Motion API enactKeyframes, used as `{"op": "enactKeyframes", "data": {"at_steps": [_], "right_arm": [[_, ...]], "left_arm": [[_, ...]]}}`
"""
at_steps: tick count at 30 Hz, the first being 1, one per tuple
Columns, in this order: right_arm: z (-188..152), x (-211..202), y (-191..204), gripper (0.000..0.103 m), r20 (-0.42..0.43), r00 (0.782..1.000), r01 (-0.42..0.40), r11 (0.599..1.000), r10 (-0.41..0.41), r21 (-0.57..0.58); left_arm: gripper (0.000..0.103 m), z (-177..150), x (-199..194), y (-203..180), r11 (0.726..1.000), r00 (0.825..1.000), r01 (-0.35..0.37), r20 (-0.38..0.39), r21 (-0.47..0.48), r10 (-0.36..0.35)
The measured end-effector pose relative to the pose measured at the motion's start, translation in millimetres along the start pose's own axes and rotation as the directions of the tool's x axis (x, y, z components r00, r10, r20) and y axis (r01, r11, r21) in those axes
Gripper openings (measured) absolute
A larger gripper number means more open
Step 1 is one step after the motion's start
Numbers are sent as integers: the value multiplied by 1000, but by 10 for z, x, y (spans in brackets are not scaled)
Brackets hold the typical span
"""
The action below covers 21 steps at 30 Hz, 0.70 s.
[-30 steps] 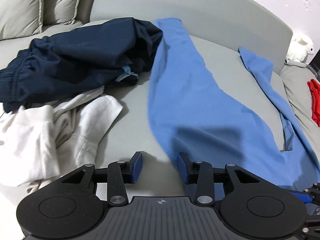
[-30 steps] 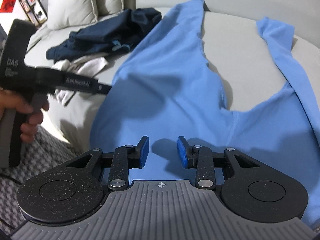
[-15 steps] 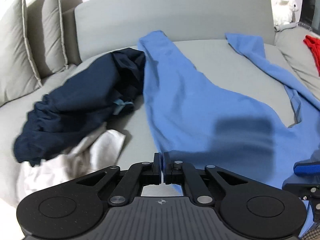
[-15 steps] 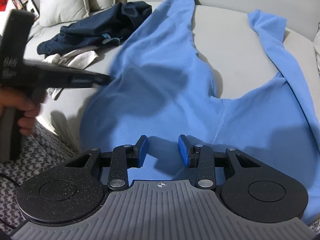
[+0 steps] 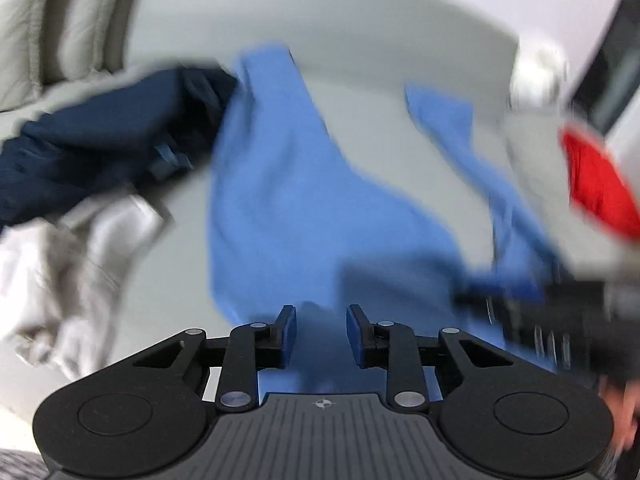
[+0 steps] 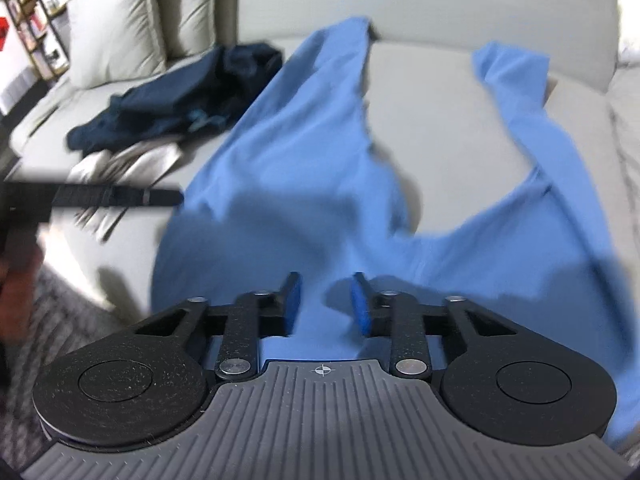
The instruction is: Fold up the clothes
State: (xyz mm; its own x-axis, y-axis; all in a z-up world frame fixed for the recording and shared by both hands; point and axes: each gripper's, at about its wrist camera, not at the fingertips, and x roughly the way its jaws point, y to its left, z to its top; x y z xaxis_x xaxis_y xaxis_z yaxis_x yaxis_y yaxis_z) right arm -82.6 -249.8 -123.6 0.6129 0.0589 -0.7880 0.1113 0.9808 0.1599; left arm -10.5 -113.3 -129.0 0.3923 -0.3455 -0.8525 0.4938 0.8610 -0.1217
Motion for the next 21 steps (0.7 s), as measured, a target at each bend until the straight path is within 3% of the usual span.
{"op": "enactKeyframes", "data": {"at_steps": [2, 6, 8, 9, 14, 16, 17, 20, 21], "right_arm": [[63, 154, -49, 27, -27, 999, 23, 1000, -23, -1], [20, 196, -300, 0, -74, 993, 100, 994, -97, 35], [4, 112, -413, 4, -68, 991, 116, 991, -111, 61], [15, 66, -437, 13, -57, 993, 110, 992, -106, 68], [304, 176, -302, 14, 26, 999, 37, 999, -37, -17], [486, 361, -209, 14, 36, 999, -30, 999, 31, -35], [528, 442, -190, 14, 31, 998, -51, 998, 52, -31], [605, 696, -133, 12, -7, 997, -81, 997, 81, -7], [601, 773, -122, 8, -33, 998, -59, 998, 58, -12]], "left_arm": [[20, 18, -43, -3, 999, 999, -39, -24, 8, 39], [19, 8, -214, 61, 1000, 999, -10, 42, -23, 11], [19, 30, -210, 66, 999, 993, 27, 112, -45, -21], [19, 58, -184, 62, 997, 990, 38, 139, -62, -29], [20, 171, -7, 119, 983, 975, 73, 221, -165, -35], [20, 196, 144, 186, 976, 986, 71, 161, -205, -38], [16, 204, 272, 204, 980, 996, 29, 90, -198, -12], [15, 235, 322, 217, 980, 998, -11, 63, -198, 24], [15, 237, 325, 226, 980, 997, -15, 65, -201, 28]]}}
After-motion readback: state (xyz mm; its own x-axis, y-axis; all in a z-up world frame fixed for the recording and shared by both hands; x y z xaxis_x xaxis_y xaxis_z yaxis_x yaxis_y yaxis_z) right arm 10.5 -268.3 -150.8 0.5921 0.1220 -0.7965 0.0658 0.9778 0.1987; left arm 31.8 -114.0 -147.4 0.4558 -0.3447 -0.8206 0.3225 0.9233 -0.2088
